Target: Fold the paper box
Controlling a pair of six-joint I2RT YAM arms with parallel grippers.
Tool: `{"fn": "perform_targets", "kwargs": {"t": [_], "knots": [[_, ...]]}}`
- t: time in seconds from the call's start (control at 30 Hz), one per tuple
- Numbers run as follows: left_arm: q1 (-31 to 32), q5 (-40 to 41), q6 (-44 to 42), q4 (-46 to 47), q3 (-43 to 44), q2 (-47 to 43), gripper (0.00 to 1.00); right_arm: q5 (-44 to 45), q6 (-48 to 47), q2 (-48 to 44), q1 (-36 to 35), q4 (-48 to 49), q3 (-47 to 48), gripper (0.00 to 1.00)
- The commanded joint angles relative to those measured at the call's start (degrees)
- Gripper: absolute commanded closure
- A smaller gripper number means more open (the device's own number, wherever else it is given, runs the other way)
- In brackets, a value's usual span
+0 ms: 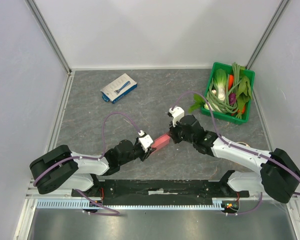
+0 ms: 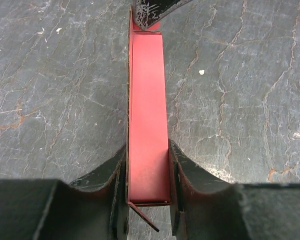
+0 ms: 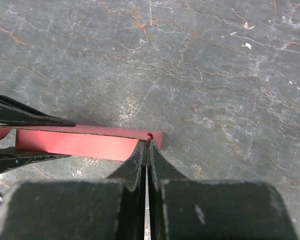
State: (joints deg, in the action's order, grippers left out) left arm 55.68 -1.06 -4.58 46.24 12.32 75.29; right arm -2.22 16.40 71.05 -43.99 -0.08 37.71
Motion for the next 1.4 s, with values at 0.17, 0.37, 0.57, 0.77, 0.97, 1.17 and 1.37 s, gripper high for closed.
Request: {"fn": "perform_targets", "kwargs": {"t": [0.17, 0.37, 0.57, 0.77, 0.97, 1.17, 1.37], "knots": [[0.04, 0.97, -0.96, 1.57, 0.69, 0.12, 0.92, 14.24, 3.9, -6.09, -7.6, 15.45, -10.55, 1.0], [0.04, 0.88, -1.05, 1.75, 0.87, 0.65, 0.92, 18.91, 6.79, -7.94, -9.27, 16.78, -12.4, 1.0], [0.04, 0.89, -1.13, 1.93, 0.96, 0.92, 0.92, 23.57, 9.35, -9.08, -11.65, 14.58, -10.64, 1.0], [0.04, 0.88, -0.96, 2.01, 0.78, 0.91, 0.92, 23.66, 6.98, -9.52, -11.74, 21.94, -16.78, 1.0], [0.04, 2.64, -0.87, 2.19, 0.78, 1.09, 0.92, 25.5, 4.43, -9.87, -11.74, 25.82, -22.41, 1.0], [0.04, 2.64, -0.61, 2.45, 1.04, 1.97, 0.91, 25.68, 3.02, -11.02, -11.74, 27.76, -24.7, 1.0], [0.04, 1.94, 3.24, 1.84, 1.57, 0.92, 0.69, 29.9, 6.27, -7.51, -14.19, 31.37, -25.06, 1.0]]}}
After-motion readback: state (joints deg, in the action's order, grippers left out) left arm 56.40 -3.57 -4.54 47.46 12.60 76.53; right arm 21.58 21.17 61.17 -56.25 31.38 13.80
